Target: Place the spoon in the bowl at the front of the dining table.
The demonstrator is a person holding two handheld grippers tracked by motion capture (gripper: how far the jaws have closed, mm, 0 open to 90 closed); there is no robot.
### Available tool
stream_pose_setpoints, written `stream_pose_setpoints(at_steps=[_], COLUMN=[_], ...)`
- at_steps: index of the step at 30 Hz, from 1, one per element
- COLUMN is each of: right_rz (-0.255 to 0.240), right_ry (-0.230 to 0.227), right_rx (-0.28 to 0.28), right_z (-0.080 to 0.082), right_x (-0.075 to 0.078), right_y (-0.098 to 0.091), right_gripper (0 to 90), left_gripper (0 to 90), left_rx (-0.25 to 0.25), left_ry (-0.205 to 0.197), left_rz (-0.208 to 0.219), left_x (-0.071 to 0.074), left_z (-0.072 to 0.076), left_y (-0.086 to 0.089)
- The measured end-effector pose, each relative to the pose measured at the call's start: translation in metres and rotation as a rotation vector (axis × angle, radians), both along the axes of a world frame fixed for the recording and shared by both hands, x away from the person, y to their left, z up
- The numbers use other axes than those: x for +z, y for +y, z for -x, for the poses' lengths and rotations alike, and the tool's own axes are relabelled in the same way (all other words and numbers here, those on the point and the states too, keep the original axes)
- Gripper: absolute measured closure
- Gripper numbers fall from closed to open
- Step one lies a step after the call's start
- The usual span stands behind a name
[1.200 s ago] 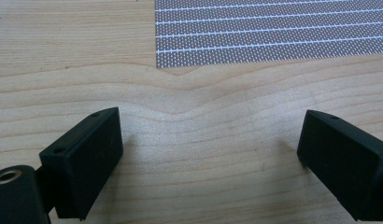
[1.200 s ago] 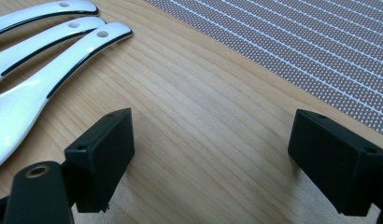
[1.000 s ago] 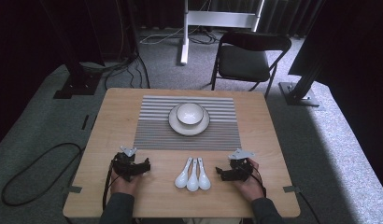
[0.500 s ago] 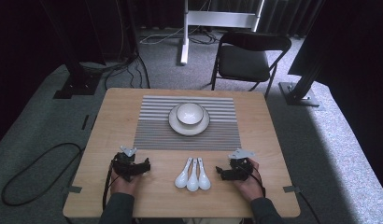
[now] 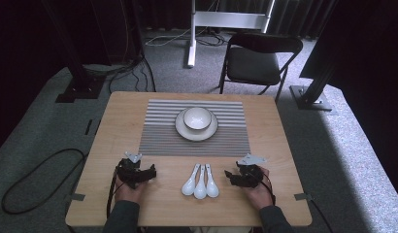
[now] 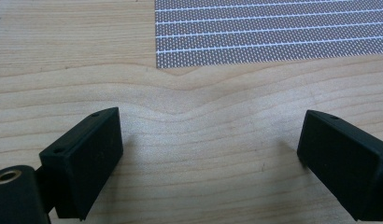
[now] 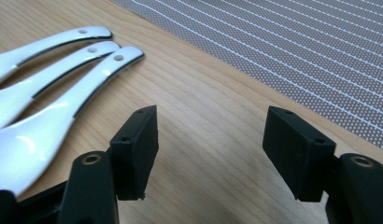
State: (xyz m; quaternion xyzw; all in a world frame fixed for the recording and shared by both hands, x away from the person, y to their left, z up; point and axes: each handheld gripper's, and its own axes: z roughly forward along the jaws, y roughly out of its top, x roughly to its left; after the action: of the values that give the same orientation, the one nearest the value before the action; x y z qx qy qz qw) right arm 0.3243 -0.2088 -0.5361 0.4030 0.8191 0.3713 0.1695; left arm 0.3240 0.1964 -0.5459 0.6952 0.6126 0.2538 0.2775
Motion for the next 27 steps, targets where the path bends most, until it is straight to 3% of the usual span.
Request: stream_pose_setpoints(at_steps=[13, 27], right_rz=[-0.003, 0.001], right_ry=[-0.021, -0.013], right_rx=[0.018, 0.033], right_z=[0.007, 0.013], right_x=[0.008, 0.014], right_y=[0.005, 0.013], right_gripper=[37.7, 39.8], left_gripper=[7.2, 7.2], left_rx=[0.000, 0.000], left_ry=[0.000, 0.001], left_rz=[0.000, 0.000], left_x=[0.000, 0.000], left_z=[0.000, 0.000], left_y=[0.000, 0.000])
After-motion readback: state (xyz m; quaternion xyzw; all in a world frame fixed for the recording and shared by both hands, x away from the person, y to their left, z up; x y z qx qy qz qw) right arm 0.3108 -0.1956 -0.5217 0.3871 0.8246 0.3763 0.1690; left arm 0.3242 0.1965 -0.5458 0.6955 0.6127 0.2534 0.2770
